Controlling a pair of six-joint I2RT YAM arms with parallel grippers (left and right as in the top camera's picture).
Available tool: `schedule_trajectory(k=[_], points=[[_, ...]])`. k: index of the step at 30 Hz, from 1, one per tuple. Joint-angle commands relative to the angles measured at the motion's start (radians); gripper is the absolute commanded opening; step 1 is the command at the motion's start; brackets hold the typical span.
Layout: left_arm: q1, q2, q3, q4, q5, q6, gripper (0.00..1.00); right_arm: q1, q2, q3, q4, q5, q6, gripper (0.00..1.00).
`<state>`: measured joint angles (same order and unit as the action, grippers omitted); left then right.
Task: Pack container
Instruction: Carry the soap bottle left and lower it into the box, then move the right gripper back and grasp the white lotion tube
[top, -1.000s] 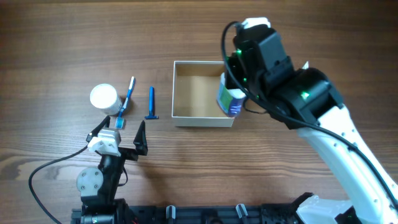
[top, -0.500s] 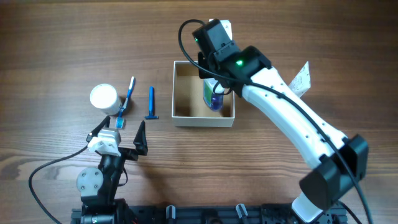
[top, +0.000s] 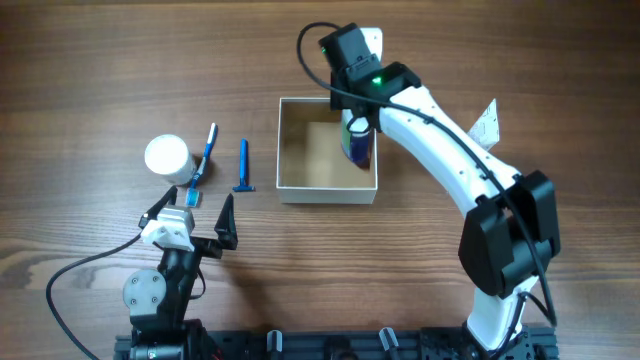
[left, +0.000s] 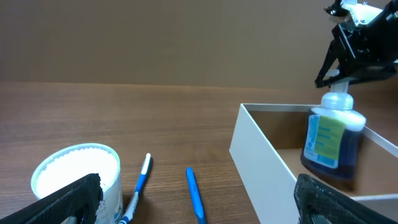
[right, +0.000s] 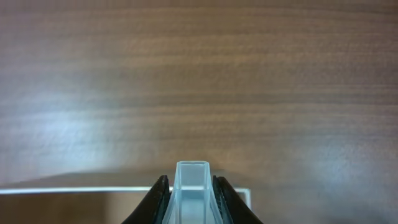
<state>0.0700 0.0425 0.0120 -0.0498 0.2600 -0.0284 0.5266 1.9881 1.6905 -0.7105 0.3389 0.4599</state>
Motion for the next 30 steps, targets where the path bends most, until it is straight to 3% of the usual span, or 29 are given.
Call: schedule_trajectory(k=[1, 4, 6, 19, 24, 30], points=[[-0.003, 0.000, -0.006, 0.000, 0.008, -0.010, 1.00, -0.017, -0.016, 0.018, 0.057, 0.034, 0.010, 0.16], [-0.003, 0.000, -0.006, 0.000, 0.008, -0.010, 1.00, -0.020, -0.016, 0.018, 0.073, 0.029, 0.010, 0.21], [-0.003, 0.000, -0.006, 0.000, 0.008, -0.009, 1.00, -0.019, -0.016, 0.018, 0.072, 0.013, 0.005, 0.53], [-0.003, 0.000, -0.006, 0.000, 0.008, -0.009, 1.00, -0.019, -0.051, 0.018, -0.020, -0.026, -0.037, 0.64], [-0.003, 0.000, -0.006, 0.000, 0.008, -0.010, 1.00, -0.029, -0.225, 0.018, -0.158, -0.026, 0.004, 0.76], [-0.003, 0.000, -0.006, 0.000, 0.008, -0.010, 1.00, -0.085, -0.412, 0.018, -0.298, -0.025, 0.003, 0.81]])
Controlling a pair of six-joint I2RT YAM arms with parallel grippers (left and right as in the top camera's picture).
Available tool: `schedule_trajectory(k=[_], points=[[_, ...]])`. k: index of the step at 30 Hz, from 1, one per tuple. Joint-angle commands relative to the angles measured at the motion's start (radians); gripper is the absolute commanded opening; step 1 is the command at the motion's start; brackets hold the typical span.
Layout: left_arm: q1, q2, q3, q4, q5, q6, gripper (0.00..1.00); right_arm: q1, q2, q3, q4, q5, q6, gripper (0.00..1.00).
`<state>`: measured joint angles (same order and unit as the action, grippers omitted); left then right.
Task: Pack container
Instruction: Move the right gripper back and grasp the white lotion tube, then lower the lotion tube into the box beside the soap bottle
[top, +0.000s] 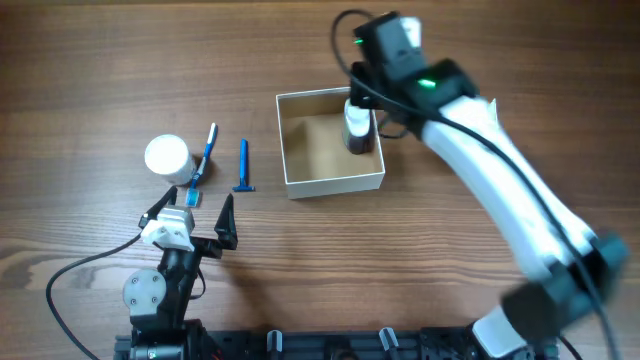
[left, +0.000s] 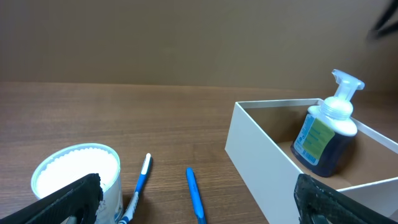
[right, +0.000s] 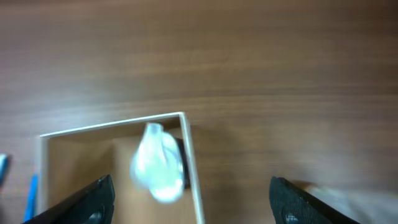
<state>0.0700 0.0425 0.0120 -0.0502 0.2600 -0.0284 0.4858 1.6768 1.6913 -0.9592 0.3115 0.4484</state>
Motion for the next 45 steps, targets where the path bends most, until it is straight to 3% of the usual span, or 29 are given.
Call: schedule_trajectory(k=[1, 4, 8, 17, 21, 29, 30, 34, 45], points=[[-0.003, 0.000, -0.006, 0.000, 0.008, -0.010, 1.00, -0.065, -0.118, 0.017, -0.076, 0.003, 0.014, 0.82], [-0.003, 0.000, -0.006, 0.000, 0.008, -0.010, 1.00, -0.159, -0.136, 0.017, -0.156, 0.002, 0.025, 0.87], [-0.003, 0.000, -0.006, 0.000, 0.008, -0.010, 1.00, -0.282, -0.118, 0.008, -0.208, -0.064, 0.020, 0.87], [-0.003, 0.000, -0.006, 0.000, 0.008, -0.009, 1.00, -0.400, -0.049, 0.002, -0.322, -0.099, -0.019, 0.83], [-0.003, 0.000, -0.006, 0.000, 0.008, -0.010, 1.00, -0.431, -0.003, 0.002, -0.338, -0.112, -0.023, 0.65], [-0.003, 0.000, -0.006, 0.000, 0.008, -0.010, 1.00, -0.434, 0.117, 0.002, -0.356, -0.111, -0.023, 0.65], [-0.003, 0.000, -0.006, 0.000, 0.008, -0.010, 1.00, -0.434, 0.130, 0.002, -0.364, -0.111, -0.023, 0.58], [-0.003, 0.000, -0.006, 0.000, 0.008, -0.009, 1.00, -0.434, 0.136, 0.002, -0.385, -0.111, -0.002, 0.04], [-0.003, 0.000, -0.006, 0.000, 0.008, -0.010, 1.00, -0.386, -0.091, 0.007, -0.374, -0.108, -0.023, 0.04]])
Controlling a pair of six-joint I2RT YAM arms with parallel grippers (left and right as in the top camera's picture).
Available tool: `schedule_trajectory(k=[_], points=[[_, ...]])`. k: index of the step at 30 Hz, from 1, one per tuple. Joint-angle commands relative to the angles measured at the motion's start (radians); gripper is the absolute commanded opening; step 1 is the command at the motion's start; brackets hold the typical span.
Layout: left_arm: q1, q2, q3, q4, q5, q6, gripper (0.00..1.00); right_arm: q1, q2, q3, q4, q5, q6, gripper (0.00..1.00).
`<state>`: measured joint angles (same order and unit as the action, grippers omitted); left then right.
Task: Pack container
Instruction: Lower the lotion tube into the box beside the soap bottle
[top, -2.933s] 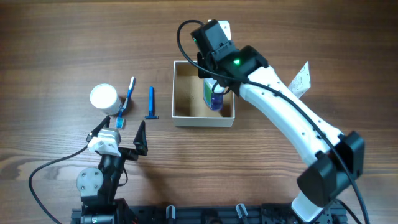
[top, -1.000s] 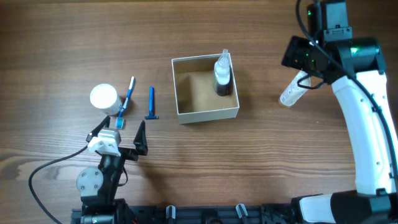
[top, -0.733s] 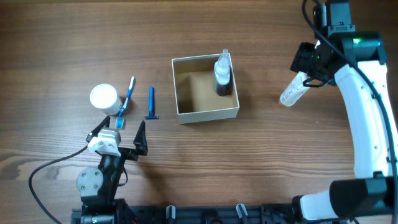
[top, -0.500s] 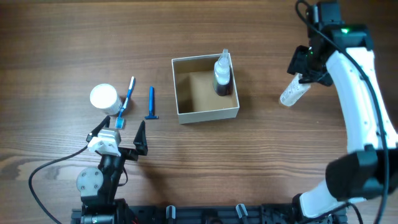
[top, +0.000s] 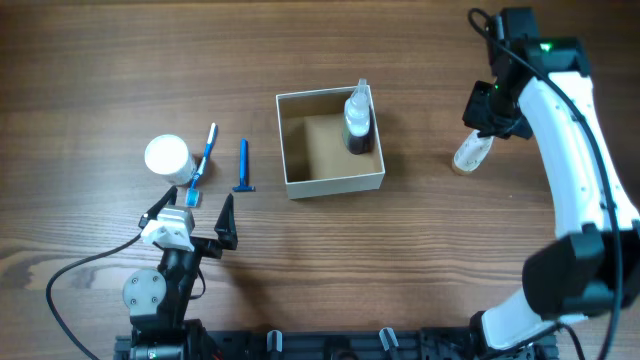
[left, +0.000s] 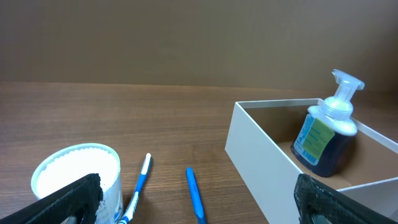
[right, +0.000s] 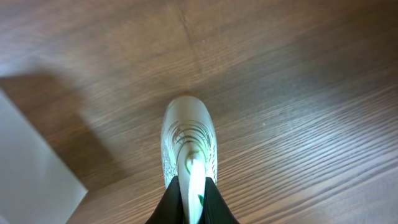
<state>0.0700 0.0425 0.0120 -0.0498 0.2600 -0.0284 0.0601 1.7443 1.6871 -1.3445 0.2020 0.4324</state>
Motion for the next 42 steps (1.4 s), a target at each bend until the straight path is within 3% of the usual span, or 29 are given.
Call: schedule_trajectory(k=[1, 8, 14, 24, 42], points=[[-0.003, 0.000, -0.006, 0.000, 0.008, -0.009, 1.00, 0.060, -0.196, 0.017, 0.015, -0.001, -0.013, 0.04], [-0.003, 0.000, -0.006, 0.000, 0.008, -0.010, 1.00, 0.303, -0.436, 0.045, 0.077, -0.011, -0.010, 0.04], [-0.003, 0.000, -0.006, 0.000, 0.008, -0.010, 1.00, 0.461, -0.411, 0.040, 0.087, -0.024, 0.067, 0.04], [-0.003, 0.000, -0.006, 0.000, 0.008, -0.010, 1.00, 0.483, -0.190, 0.040, 0.166, -0.062, 0.066, 0.04], [-0.003, 0.000, -0.006, 0.000, 0.008, -0.010, 1.00, 0.483, 0.056, 0.039, 0.140, -0.061, 0.092, 0.05]])
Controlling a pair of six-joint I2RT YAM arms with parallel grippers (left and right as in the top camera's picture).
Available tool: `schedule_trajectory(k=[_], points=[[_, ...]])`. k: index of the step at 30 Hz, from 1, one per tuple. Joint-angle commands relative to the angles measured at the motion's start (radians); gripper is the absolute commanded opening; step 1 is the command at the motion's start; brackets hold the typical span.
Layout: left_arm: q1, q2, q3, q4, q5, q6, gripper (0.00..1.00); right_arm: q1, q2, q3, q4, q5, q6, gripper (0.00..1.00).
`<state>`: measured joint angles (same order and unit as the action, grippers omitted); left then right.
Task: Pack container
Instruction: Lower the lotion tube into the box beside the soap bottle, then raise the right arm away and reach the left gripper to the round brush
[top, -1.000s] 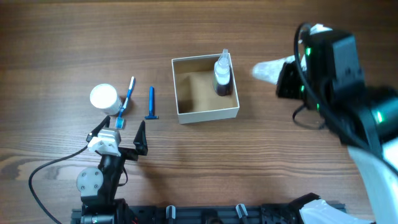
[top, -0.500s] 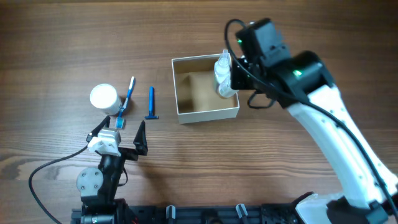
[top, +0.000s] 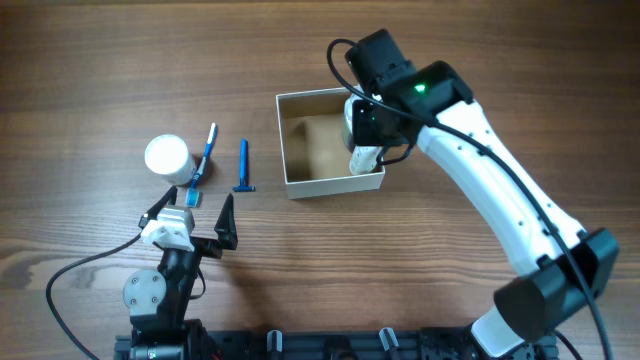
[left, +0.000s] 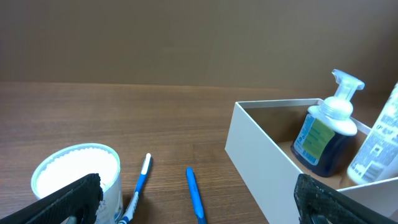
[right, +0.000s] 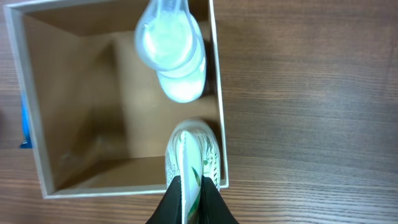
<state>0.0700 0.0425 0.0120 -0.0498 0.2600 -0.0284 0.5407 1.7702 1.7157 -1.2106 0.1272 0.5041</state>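
A white open box (top: 297, 187) stands mid-table. A dark blue soap bottle (left: 325, 134) with a white pump (right: 171, 56) stands upright in its far right corner. My right gripper (right: 191, 190) is shut on a white tube with green print (right: 191, 146), held upright over the box's near right corner (top: 365, 158). In the left wrist view the tube (left: 378, 140) stands beside the bottle, its lower end behind the box wall. My left gripper (top: 195, 212) rests open near the front edge.
Left of the box lie a blue razor (top: 243, 165) and a blue-white toothbrush (top: 205, 155), with a white cup (top: 167, 156) beside them. The right arm (top: 480, 190) crosses the table from the front right to the box.
My right gripper held the white tube at the table's right side, well clear of the box. It now holds the tube at the box's near right corner, beside the bottle. The left arm is unmoved.
My right gripper was shut on the soap bottle's pump inside the box. Then it was open above, with the bottle left standing in the box. Later it was shut on the tube at the right, and now it has the tube at the box.
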Motion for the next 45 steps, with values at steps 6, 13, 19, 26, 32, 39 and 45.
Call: schedule_trajectory(k=[6, 13, 19, 26, 32, 39, 45], points=[[-0.003, 0.000, -0.006, 0.000, 0.008, -0.010, 1.00, 0.002, 0.041, 0.011, 0.023, 0.014, 0.019, 0.77], [-0.003, 0.000, -0.006, 0.000, 0.008, -0.010, 1.00, -0.011, -0.075, 0.030, 0.032, 0.061, 0.019, 0.91], [-0.003, 0.000, -0.006, 0.000, 0.008, -0.010, 1.00, -0.142, -0.278, 0.032, 0.031, 0.053, 0.023, 0.99], [-0.003, 0.000, -0.006, 0.001, 0.012, -0.010, 1.00, -0.409, -0.410, 0.032, -0.005, -0.056, 0.021, 1.00], [-0.003, 0.000, -0.006, 0.008, 0.043, -0.010, 1.00, -0.530, -0.417, 0.030, -0.079, -0.046, 0.019, 1.00], [-0.003, 0.002, 0.038, 0.015, 0.103, -0.209, 1.00, -0.533, -0.416, 0.030, -0.090, -0.047, 0.019, 1.00], [-0.003, 0.111, 0.281, -0.162, -0.023, -0.323, 1.00, -0.533, -0.415, 0.030, -0.089, -0.047, 0.020, 1.00]])
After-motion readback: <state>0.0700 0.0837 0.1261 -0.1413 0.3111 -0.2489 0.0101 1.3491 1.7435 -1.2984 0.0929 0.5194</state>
